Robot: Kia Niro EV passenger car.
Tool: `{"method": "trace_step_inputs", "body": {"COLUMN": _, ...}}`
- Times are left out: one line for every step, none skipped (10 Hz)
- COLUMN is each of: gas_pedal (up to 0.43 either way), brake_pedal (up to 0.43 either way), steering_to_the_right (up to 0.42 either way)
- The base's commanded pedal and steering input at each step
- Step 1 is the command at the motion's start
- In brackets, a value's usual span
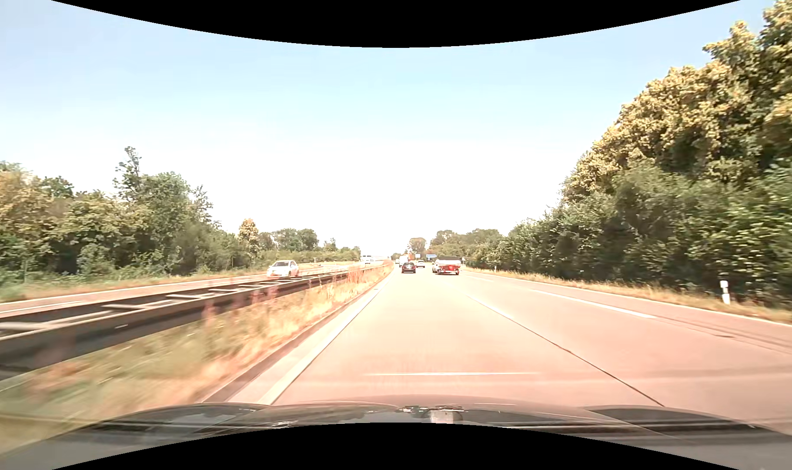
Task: Follow the waypoints while adhering to traffic rules and regulations
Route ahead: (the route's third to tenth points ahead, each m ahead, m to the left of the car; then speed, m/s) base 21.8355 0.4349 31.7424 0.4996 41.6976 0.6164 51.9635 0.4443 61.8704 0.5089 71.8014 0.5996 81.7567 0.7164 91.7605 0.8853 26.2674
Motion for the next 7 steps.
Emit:
{"method": "trace_step_inputs", "body": {"gas_pedal": 0.22, "brake_pedal": 0.0, "steering_to_the_right": -0.001}}
{"method": "trace_step_inputs", "body": {"gas_pedal": 0.22, "brake_pedal": 0.0, "steering_to_the_right": -0.001}}
{"method": "trace_step_inputs", "body": {"gas_pedal": 0.209, "brake_pedal": 0.0, "steering_to_the_right": -0.001}}
{"method": "trace_step_inputs", "body": {"gas_pedal": 0.209, "brake_pedal": 0.0, "steering_to_the_right": -0.001}}
{"method": "trace_step_inputs", "body": {"gas_pedal": 0.209, "brake_pedal": 0.0, "steering_to_the_right": -0.001}}
{"method": "trace_step_inputs", "body": {"gas_pedal": 0.209, "brake_pedal": 0.0, "steering_to_the_right": -0.001}}
{"method": "trace_step_inputs", "body": {"gas_pedal": 0.209, "brake_pedal": 0.0, "steering_to_the_right": -0.001}}
